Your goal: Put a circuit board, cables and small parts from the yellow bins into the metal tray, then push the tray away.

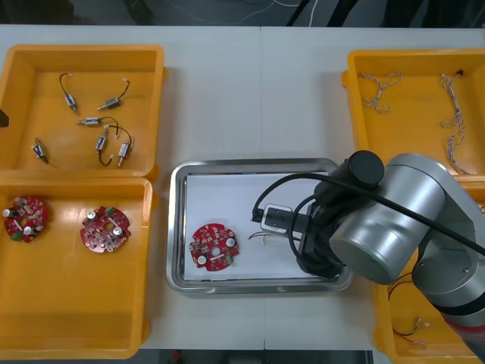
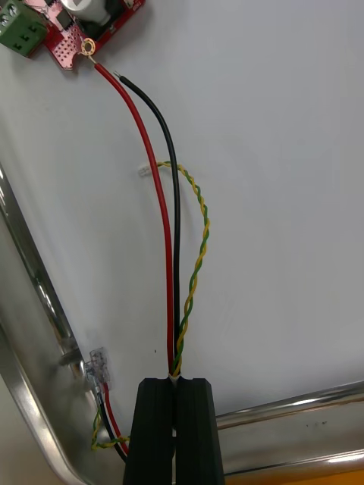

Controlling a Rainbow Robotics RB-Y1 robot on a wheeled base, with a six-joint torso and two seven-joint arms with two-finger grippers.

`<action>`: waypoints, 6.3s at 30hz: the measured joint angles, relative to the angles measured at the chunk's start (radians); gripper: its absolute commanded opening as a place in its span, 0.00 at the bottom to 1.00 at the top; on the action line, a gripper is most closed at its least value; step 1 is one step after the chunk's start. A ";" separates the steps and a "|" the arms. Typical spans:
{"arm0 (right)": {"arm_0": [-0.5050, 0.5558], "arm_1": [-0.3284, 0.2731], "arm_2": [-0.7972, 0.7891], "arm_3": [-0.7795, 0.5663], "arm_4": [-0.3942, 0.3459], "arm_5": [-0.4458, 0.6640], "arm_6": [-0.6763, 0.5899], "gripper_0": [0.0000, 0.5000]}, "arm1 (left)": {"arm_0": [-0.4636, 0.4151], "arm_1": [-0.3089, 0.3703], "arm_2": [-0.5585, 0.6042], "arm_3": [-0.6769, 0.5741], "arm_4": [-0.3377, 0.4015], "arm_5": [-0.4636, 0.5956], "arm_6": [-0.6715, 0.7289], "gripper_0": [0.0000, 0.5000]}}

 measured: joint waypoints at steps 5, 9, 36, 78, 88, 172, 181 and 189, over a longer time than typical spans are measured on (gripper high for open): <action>0.006 0.000 0.043 0.009 0.042 -0.020 0.000 0.00 | 0.000 -0.007 -0.005 0.017 -0.016 0.000 0.000 1.00; 0.007 0.000 0.052 0.044 0.042 -0.057 0.000 0.00 | 0.000 -0.022 -0.005 0.050 -0.026 0.000 0.000 1.00; 0.008 -0.001 0.107 0.072 0.077 -0.122 0.000 1.00 | -0.035 -0.103 -0.081 0.288 -0.046 -0.205 0.000 1.00; -0.125 0.049 -0.510 -0.056 -0.124 0.113 -0.001 1.00 | -0.077 -0.138 -0.212 0.447 -0.040 -0.422 0.000 1.00; -0.126 -0.009 -0.663 -0.059 -0.096 0.114 -0.020 1.00 | -0.077 -0.141 -0.257 0.459 -0.035 -0.453 0.000 1.00; -0.439 -0.164 -0.863 1.113 -0.005 -0.331 -0.114 1.00 | -0.075 -0.151 -0.339 0.491 -0.020 -0.570 0.000 0.00; -0.440 -0.166 -0.859 1.196 -0.007 -0.417 -0.114 1.00 | -0.102 -0.150 -0.334 0.482 -0.006 -0.448 0.000 0.00; -0.441 -0.167 -0.838 1.249 -0.036 -0.475 -0.114 1.00 | -0.134 -0.149 -0.241 0.362 -0.009 -0.257 0.000 0.00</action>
